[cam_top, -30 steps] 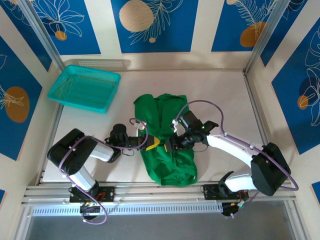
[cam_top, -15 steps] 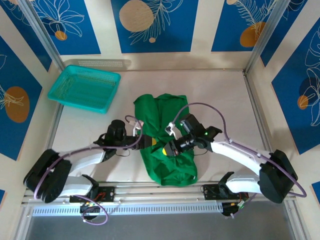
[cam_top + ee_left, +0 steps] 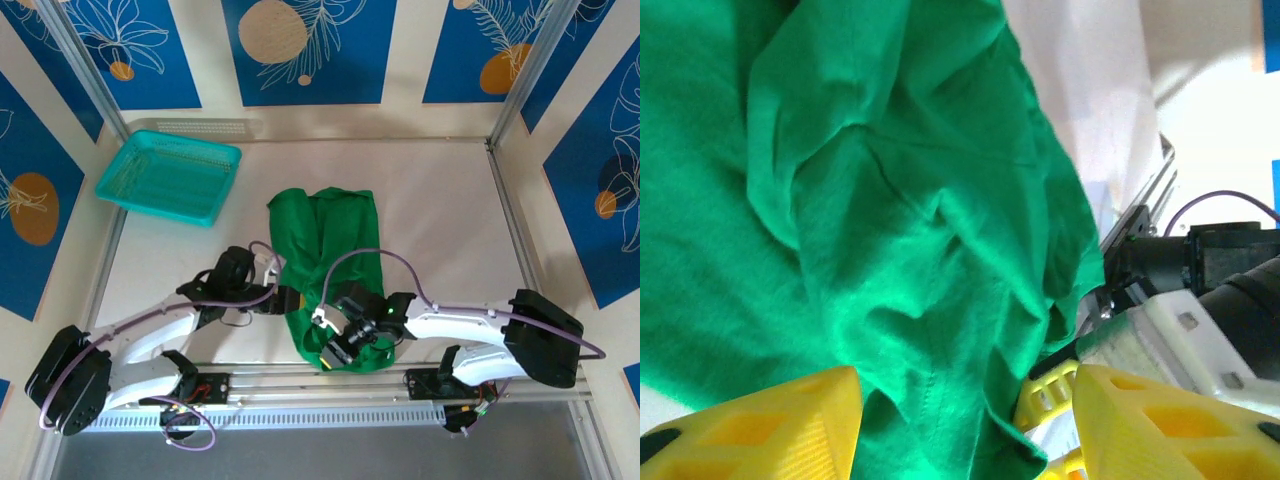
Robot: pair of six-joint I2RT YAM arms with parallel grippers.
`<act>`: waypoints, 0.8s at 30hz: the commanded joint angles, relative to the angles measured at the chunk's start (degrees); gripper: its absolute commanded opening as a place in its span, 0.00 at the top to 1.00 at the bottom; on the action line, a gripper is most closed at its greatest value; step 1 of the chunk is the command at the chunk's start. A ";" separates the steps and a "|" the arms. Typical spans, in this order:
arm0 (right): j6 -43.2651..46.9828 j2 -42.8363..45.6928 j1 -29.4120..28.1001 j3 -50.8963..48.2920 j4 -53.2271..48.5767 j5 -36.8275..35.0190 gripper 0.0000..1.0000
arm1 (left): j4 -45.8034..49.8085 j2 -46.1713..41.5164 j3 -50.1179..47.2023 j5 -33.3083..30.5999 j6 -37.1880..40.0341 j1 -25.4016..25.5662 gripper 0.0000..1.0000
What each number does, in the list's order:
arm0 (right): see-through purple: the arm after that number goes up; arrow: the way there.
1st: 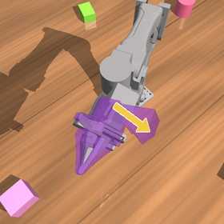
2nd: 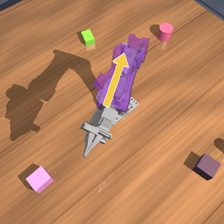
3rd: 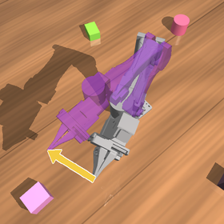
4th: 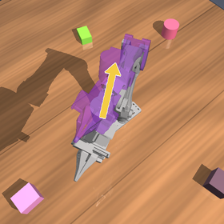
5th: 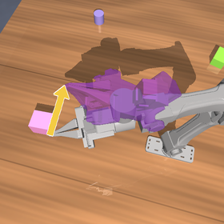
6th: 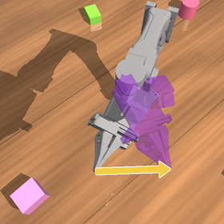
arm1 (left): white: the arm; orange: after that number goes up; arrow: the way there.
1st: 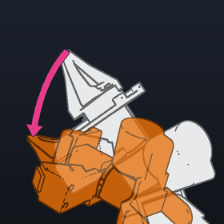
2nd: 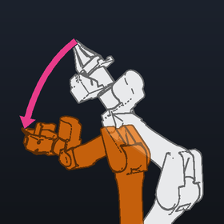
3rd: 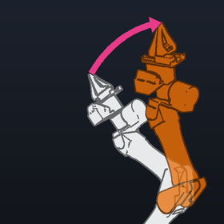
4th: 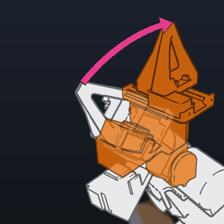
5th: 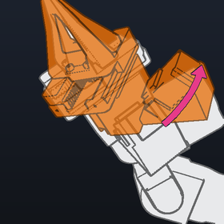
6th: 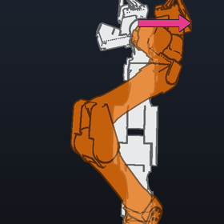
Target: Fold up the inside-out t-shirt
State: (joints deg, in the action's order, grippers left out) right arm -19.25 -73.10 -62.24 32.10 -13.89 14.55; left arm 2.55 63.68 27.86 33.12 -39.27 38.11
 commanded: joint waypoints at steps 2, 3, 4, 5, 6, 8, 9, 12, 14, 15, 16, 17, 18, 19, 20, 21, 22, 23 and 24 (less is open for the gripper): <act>1.25 7.62 2.15 2.28 0.86 0.75 0.64 | 4.14 -0.81 -1.22 -4.53 1.81 1.80 0.43; 1.23 9.21 3.69 3.11 -0.40 1.04 0.62 | 4.22 -0.49 -1.31 -5.02 1.87 2.30 0.44; 0.90 10.39 5.21 3.86 -1.42 0.99 0.62 | 4.09 -0.19 -1.31 -5.57 1.84 3.03 0.45; -0.17 11.25 6.89 4.61 -2.39 -0.31 0.61 | 3.80 0.14 -1.18 -6.40 1.91 4.00 0.46; -1.44 11.57 8.59 5.17 -3.45 -2.01 0.61 | 3.30 0.45 -0.95 -7.13 1.92 5.40 0.47; -4.33 10.99 11.28 6.09 -5.11 -4.69 0.61 | 2.82 1.25 0.05 -8.49 2.54 8.18 0.47; -6.36 10.28 12.37 6.30 -5.44 -5.55 0.61 | 2.96 1.72 0.76 -9.53 3.03 9.60 0.48; -12.59 7.94 13.31 6.09 -4.32 -5.89 0.61 | 5.22 3.76 2.81 -13.63 4.32 13.20 0.51; -15.81 6.31 12.47 6.00 -4.50 -7.94 0.60 | 6.98 5.68 3.83 -15.72 5.37 14.84 0.53; -17.12 5.52 12.02 6.02 -5.49 -10.36 0.59 | 7.95 6.70 4.32 -16.87 5.75 15.59 0.54; -18.00 4.84 11.74 5.93 -6.30 -12.41 0.59 | 8.72 7.55 4.81 -17.91 6.08 16.33 0.55; -18.42 4.07 11.71 5.96 -7.26 -13.83 0.59 | 9.25 8.45 5.35 -18.99 6.51 17.04 0.56; -19.00 3.15 11.70 6.11 -8.24 -15.28 0.59 | 9.63 9.32 5.91 -20.00 6.72 17.76 0.58; -19.16 2.47 11.70 6.35 -8.63 -15.75 0.58 | 9.83 10.08 6.34 -20.79 6.88 18.10 0.61; -18.93 1.54 11.68 6.80 -8.97 -15.97 0.58 | 9.98 10.71 6.76 -21.42 6.88 18.42 0.65; -18.86 0.74 11.53 7.37 -9.36 -16.63 0.60 | 10.02 11.13 7.18 -21.93 7.07 18.49 0.72; -18.58 0.19 11.61 7.77 -9.64 -16.83 0.65 | 10.02 11.30 7.42 -21.84 7.55 18.52 0.82; -18.17 -0.38 11.74 8.43 -10.11 -16.90 0.77 | 10.25 11.25 7.69 -21.79 8.07 18.55 0.96; -17.63 -0.55 12.03 9.11 -10.44 -16.92 0.89 | 10.77 10.68 7.75 -22.07 8.64 18.71 1.00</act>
State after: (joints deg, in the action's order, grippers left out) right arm -36.47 -73.03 -50.28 38.39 -21.52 -0.08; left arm 10.81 74.76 33.74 13.76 -32.42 56.23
